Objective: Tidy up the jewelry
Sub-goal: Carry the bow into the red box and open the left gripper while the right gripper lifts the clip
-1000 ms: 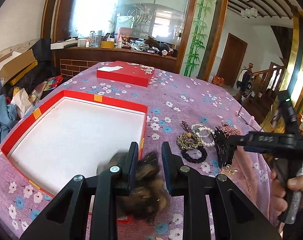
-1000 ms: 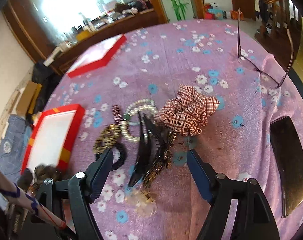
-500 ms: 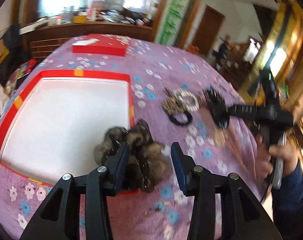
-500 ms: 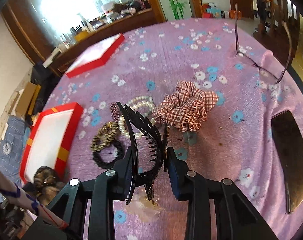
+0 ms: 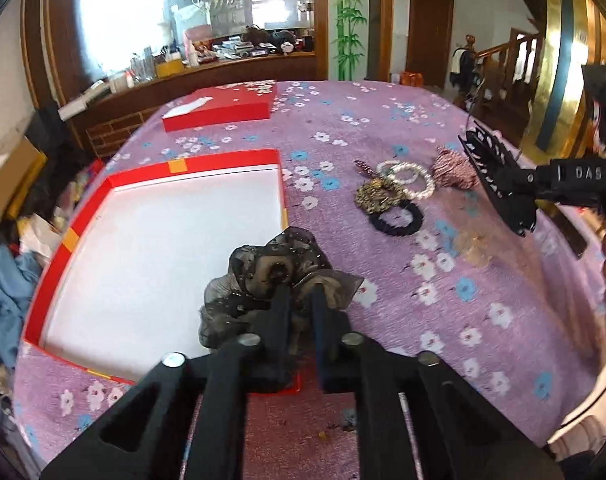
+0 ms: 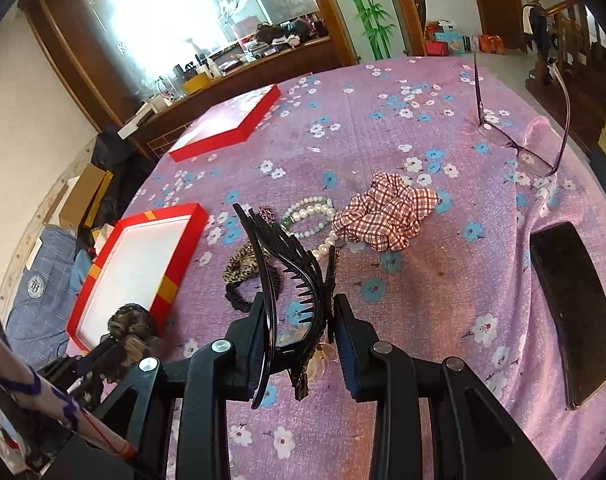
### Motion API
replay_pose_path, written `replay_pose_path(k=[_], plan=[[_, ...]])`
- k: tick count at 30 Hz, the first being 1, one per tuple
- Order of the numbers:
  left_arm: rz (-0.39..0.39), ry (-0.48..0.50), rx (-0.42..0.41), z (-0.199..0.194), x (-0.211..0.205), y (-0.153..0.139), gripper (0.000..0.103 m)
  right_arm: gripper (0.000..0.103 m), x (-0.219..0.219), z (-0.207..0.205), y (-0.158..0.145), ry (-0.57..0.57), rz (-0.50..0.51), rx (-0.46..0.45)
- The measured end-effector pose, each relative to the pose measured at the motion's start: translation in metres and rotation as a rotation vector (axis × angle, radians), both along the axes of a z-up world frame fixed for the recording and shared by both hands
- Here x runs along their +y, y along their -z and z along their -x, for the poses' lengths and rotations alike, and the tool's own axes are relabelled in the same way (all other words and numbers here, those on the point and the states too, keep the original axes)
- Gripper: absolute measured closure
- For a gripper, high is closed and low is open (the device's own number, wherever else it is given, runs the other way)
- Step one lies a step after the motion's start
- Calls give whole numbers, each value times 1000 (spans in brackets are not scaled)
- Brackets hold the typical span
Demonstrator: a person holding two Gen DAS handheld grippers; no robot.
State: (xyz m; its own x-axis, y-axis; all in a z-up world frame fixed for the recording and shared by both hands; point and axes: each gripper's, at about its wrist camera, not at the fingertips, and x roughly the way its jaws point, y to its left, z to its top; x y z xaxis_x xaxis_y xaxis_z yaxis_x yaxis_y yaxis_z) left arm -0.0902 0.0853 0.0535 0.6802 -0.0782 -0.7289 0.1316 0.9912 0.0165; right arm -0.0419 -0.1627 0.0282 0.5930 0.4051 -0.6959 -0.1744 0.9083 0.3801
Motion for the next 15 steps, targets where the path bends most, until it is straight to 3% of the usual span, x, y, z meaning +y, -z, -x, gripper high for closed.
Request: replay_pose_path(k=[7,15], plan=[[97,9,-3,-8,21,-16,98,69,13,6,-15,-38,-24,-18],[117,-84,-34,-36,82,-46,98,69,69,-3,-28,-165,-33,5]])
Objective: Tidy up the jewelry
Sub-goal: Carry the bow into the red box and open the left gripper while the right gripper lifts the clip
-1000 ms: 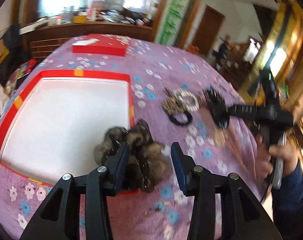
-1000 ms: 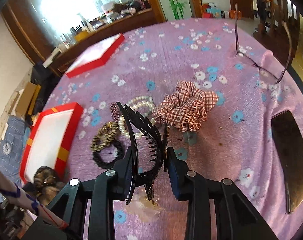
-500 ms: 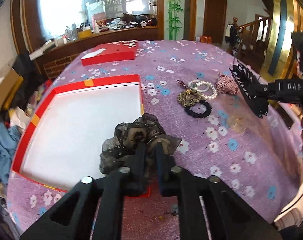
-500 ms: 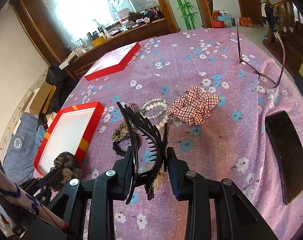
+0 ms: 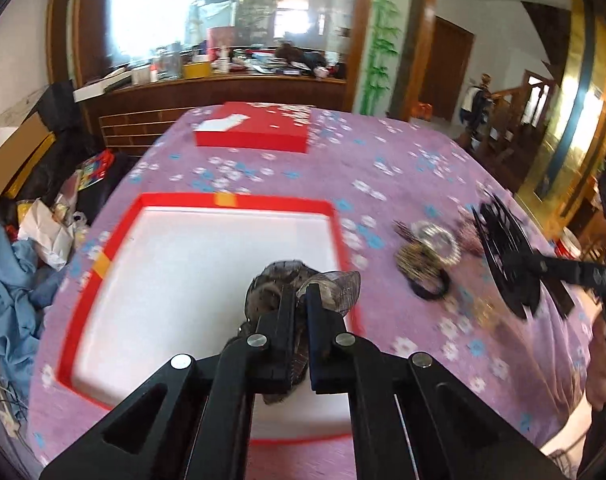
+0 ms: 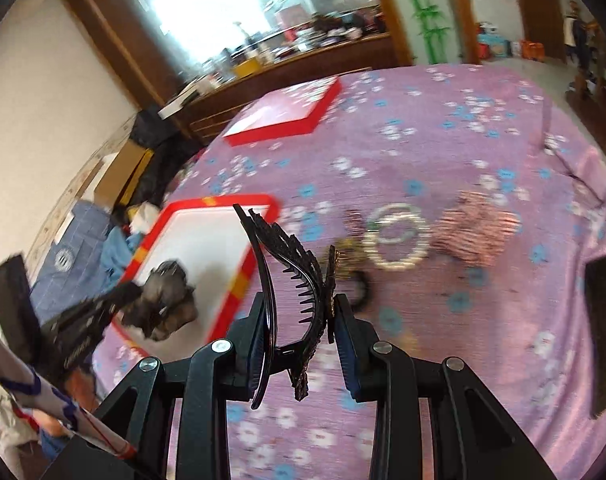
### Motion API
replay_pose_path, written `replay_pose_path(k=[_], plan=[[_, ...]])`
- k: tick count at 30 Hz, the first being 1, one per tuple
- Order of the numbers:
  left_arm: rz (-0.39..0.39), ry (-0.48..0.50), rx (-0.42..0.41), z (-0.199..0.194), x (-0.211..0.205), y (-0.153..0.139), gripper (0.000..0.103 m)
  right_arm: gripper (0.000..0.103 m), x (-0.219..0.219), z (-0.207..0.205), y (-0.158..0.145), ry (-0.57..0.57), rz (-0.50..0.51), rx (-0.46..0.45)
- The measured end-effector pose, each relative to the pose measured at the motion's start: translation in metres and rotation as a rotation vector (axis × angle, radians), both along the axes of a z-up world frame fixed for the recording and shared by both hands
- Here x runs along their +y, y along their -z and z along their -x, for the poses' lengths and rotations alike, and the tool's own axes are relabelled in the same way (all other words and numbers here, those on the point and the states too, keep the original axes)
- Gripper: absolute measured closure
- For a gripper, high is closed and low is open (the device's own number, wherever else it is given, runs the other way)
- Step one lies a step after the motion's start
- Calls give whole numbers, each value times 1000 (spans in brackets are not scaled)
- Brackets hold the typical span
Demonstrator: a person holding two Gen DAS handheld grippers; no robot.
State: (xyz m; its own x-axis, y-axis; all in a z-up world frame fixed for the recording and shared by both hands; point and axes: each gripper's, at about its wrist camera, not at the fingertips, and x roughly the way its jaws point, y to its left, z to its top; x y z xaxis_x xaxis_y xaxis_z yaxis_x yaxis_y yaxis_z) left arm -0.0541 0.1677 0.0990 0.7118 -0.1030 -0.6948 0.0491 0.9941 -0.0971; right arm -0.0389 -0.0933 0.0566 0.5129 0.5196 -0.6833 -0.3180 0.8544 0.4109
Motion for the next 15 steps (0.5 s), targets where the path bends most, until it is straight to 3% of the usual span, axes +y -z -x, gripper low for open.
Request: replay_pose_path(k=[6,15], plan=[[6,-83,38,-42,56,4,98,68,72,-21,-2,-104,8,27],[-7,-140,45,-102,98,17,98,68,170,-80,24,-158,49,102]])
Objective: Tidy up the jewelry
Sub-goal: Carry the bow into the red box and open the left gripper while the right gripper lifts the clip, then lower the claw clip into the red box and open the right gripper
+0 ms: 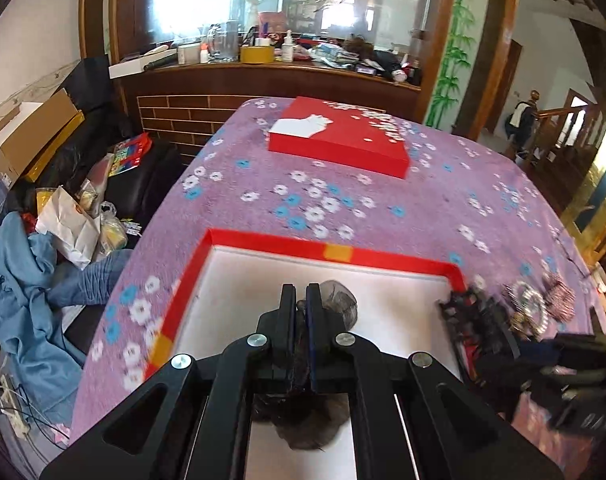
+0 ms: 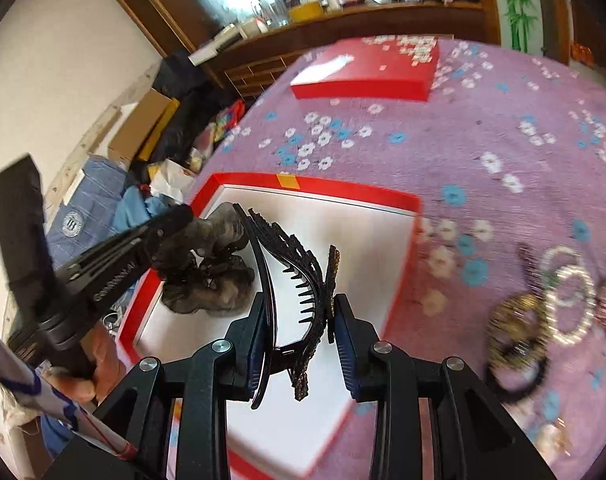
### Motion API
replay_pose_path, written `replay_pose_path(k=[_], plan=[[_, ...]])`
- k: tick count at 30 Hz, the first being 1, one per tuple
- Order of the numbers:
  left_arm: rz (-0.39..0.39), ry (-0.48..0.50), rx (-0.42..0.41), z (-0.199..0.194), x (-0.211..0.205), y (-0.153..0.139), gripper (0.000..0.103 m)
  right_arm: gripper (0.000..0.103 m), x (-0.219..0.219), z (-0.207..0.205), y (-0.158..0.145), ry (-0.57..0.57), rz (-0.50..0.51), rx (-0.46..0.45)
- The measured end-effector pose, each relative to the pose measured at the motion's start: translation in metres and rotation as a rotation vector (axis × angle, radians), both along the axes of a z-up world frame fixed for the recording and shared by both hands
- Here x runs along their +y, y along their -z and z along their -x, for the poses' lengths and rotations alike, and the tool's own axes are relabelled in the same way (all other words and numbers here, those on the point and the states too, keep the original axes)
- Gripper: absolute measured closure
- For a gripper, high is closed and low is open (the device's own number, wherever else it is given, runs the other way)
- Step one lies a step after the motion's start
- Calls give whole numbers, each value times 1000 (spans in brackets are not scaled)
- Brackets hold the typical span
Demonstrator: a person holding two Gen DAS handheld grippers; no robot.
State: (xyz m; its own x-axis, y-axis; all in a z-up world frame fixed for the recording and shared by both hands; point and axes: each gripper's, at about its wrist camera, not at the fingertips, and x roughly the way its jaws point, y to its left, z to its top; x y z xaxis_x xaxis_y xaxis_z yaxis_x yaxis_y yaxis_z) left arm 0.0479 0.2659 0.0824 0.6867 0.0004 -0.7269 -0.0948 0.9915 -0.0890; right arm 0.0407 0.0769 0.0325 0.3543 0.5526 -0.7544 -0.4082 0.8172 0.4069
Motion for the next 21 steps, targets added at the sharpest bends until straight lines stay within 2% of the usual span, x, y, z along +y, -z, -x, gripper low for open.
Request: replay_pose_path(k=[6,9,10,11,13,15,18,21], plan=[[23,-8,31,-25,22,14,98,68,36,-34,22,17,52,24],[30,-6,33,-25,28,17,96,68,49,-46,29,18,69,32],[32,0,29,-22,29,17,84,67,53,-49,30,22,81,31],[32,1,25,-19,31,16,61,66,54,-51,32,25,85,36],[39,-11,-5,-9,37,10,39,63,57,-57,34,28,74,52],[61,-10,-29,0,43,4,39,57,58,-61,34,25,56,60],[86,-23,-55,15,51,-5,39,55,56,-59,27,25,37,51],[22,-98,-81,32,59,-8,38,55,43,-50,14,26,8,27]])
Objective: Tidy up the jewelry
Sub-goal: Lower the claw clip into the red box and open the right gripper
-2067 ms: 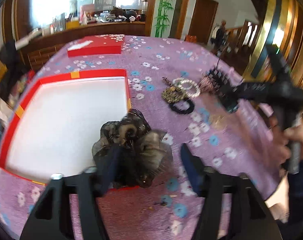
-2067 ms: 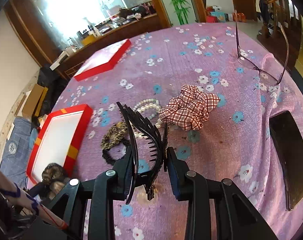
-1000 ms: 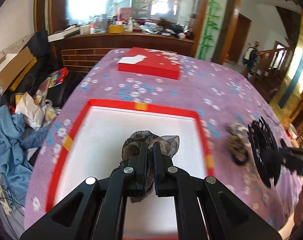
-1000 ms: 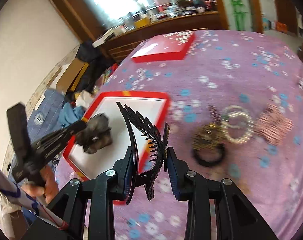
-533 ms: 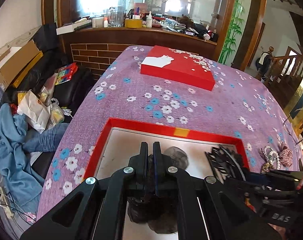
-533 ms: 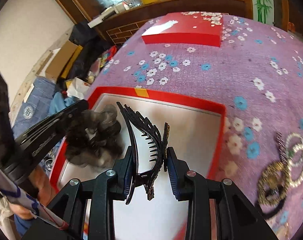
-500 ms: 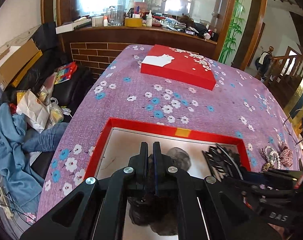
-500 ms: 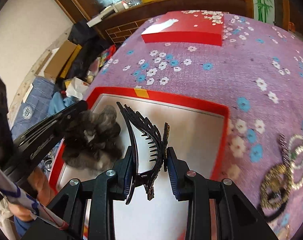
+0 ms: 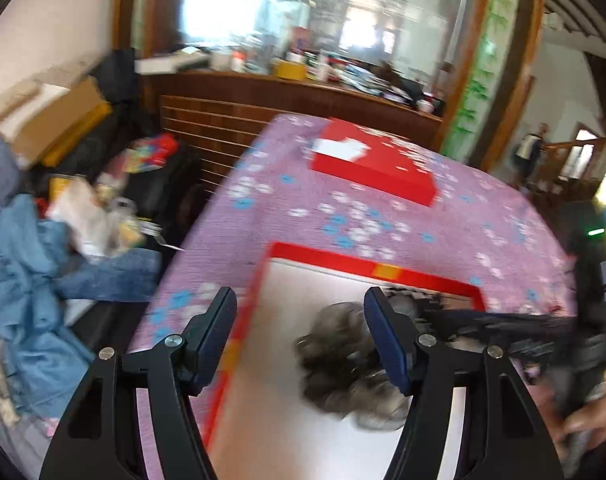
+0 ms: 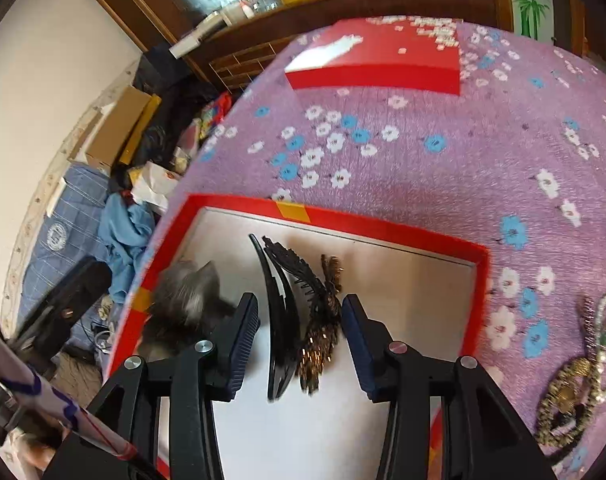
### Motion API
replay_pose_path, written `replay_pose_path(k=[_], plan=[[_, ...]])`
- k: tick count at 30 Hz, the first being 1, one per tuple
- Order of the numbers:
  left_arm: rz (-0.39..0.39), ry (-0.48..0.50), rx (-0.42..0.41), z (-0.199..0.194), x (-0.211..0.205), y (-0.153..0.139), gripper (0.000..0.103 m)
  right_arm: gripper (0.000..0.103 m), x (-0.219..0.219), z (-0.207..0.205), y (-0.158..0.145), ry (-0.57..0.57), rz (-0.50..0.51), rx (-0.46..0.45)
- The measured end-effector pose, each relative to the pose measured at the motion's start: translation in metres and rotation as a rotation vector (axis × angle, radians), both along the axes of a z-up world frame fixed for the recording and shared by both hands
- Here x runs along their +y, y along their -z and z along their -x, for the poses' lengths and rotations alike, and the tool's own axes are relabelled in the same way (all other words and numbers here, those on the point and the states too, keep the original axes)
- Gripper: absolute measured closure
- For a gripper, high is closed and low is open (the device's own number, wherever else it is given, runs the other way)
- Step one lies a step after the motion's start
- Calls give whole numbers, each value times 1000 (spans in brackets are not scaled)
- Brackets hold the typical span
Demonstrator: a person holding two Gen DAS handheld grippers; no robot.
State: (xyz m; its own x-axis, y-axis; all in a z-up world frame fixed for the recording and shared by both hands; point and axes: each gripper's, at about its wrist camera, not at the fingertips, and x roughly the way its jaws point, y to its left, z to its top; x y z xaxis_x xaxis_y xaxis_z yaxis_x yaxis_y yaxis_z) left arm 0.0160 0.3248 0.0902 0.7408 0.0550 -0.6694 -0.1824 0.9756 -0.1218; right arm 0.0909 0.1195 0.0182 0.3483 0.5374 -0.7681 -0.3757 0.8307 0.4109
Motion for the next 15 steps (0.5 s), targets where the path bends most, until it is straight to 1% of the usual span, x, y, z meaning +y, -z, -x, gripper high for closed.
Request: replay_pose_path(k=[2,3,5,6,7,8,10,11,12,14,15], plan=[[-76,-81,-38,16,6,0,37,54,-20,11,-12,4,-25,-24],[-131,-123,-47,22,8,3,37,49,-29,16,-16,11,-39,-28],[-218,-204,-32,27,13,14,37,42,-56,28,-27,21,-79,-43],[-228,-227,-11,27,16,21,37,42,-72,36,-32,33,-94,-57],[-208,-243,20,26,21,29,37,41,-90,44,-36,52,-109,-75],[-159,-254,62,27,26,41,37,41,-103,50,-38,66,-119,-87],[-112,-274,93,29,30,53,37,41,-129,60,-40,95,-136,-99],[-104,-305,104,33,29,57,37,41,-148,66,-40,117,-143,-103],[-117,-333,95,37,27,58,37,41,-158,70,-39,128,-143,-105],[-129,-353,71,46,19,57,37,41,-188,79,-35,160,-142,-102],[-133,-355,75,49,14,57,37,41,-198,81,-33,174,-150,-99]])
